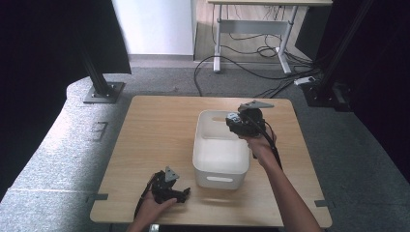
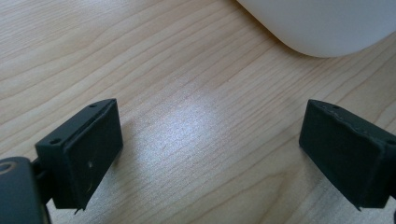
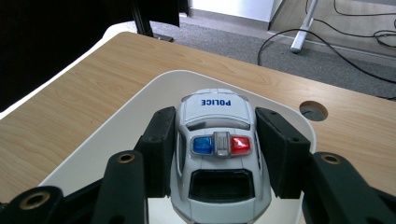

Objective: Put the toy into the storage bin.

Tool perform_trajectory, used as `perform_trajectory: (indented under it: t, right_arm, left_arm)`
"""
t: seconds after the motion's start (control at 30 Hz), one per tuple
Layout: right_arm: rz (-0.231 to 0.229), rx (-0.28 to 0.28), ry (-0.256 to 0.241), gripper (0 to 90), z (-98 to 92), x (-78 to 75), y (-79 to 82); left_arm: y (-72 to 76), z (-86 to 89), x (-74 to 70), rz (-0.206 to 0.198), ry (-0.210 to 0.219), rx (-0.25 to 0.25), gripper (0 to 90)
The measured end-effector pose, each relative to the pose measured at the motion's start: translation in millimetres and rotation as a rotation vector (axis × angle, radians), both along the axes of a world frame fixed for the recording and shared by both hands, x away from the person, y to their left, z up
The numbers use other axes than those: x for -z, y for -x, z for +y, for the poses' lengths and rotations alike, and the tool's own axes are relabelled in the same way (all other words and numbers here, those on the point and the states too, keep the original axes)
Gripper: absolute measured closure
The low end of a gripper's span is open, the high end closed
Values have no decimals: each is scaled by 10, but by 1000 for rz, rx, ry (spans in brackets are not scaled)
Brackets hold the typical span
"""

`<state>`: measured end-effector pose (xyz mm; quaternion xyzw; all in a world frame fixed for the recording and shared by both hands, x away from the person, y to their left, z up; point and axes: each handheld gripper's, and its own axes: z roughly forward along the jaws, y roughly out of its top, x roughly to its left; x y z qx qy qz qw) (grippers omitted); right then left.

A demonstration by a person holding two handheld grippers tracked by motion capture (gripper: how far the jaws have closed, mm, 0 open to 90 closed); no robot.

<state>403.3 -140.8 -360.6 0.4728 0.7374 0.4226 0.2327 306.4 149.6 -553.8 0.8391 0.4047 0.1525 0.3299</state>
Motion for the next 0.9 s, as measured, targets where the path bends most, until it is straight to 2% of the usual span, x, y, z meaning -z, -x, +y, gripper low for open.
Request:
perform_trajectory:
  t: [0.9]
  right_arm:
    - [42,-16,25,501,224,64,-177]
  left_arm:
    - [0,0,0,0,0,0,61]
